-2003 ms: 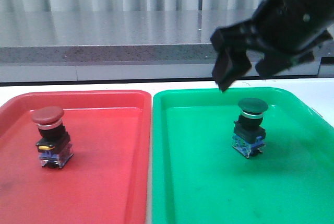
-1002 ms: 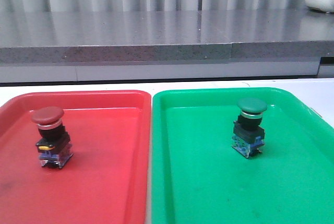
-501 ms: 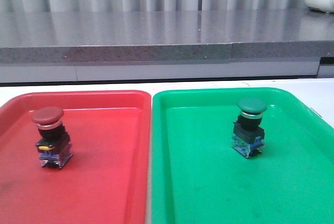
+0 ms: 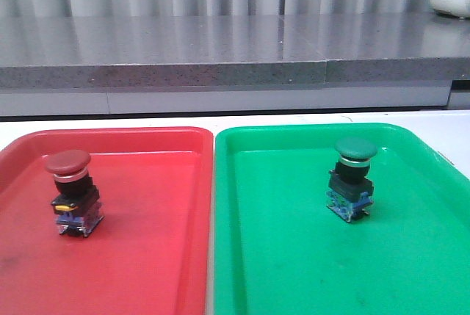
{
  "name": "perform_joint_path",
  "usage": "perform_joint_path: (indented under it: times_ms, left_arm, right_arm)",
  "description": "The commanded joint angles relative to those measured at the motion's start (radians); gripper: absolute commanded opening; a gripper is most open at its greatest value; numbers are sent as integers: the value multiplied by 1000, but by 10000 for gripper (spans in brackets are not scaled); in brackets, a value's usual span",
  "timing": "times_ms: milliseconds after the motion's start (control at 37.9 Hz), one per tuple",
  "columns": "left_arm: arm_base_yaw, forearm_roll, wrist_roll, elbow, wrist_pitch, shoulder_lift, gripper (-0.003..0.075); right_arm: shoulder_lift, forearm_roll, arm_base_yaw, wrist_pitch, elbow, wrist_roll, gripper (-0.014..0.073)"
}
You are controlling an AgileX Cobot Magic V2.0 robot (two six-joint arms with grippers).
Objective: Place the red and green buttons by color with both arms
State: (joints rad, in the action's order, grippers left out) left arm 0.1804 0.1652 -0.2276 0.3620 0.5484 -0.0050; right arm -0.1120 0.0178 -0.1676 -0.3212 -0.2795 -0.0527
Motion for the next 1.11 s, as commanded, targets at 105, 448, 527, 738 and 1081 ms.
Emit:
perform_joint_path:
  times_ms: [105, 448, 527, 738, 1081]
  left_arm:
    - [-2, -5, -7, 26, -73, -15, -20]
    - [-4, -29, -7, -18, -147, -19, -20]
    - [-32, -75, 2, -62, -203, -19, -20]
    - [-153, -171, 40, -197, -300, -19, -20]
    - [-219, -191, 40, -389, -481, -19, -20]
  right_arm:
    - [-8, 13, 5, 85, -24, 3, -67]
    - [-8, 13, 5, 85, -24, 3, -67]
    - [-8, 13, 5, 85, -24, 3, -67]
    - [-8, 13, 5, 85, -24, 3, -67]
    - [-8, 13, 5, 85, -24, 3, -67]
